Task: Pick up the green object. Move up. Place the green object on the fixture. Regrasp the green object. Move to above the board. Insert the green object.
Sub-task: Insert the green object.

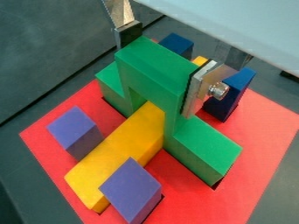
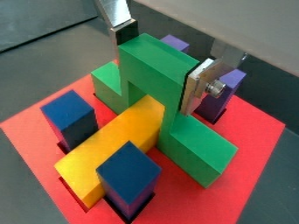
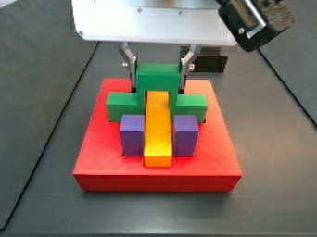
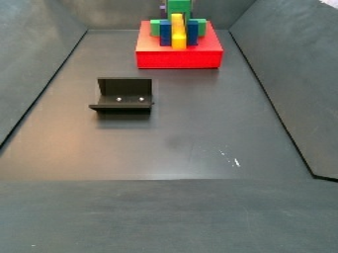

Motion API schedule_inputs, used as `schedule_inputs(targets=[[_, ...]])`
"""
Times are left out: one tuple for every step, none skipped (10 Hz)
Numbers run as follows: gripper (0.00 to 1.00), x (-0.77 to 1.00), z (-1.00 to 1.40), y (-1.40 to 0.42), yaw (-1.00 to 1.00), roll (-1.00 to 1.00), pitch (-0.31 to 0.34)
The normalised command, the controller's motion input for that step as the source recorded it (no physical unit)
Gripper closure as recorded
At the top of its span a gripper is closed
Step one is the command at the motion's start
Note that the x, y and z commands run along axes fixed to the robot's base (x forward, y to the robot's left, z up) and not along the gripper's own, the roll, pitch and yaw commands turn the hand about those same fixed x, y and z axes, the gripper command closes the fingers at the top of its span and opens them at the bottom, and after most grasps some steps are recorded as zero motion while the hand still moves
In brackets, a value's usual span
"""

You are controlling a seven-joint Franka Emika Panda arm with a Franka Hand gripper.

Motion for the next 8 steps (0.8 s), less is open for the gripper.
schedule_inputs(targets=[[1.00,0.16,-0.75,0.00,0.07,0.01,-0.043],[1.00,0.17,-0.89,-0.01,0.08,0.01,-0.067],[1.00,0.16,-0.94,-0.01,0.07,0.01,-0.079],[1.00,0.13,-1.00,-0.04,0.07,0.01,-0.096],[1.00,0.11,-1.00,-0.07,0.06,0.02,-0.100],[1.00,0.05,-1.00,-0.09,0.05,0.02,-0.096],[1.00,0.00,-0.15,0.00,0.00,0.00,0.003],[1.00,0.00,0.00,0.00,0.00,0.00,0.000]])
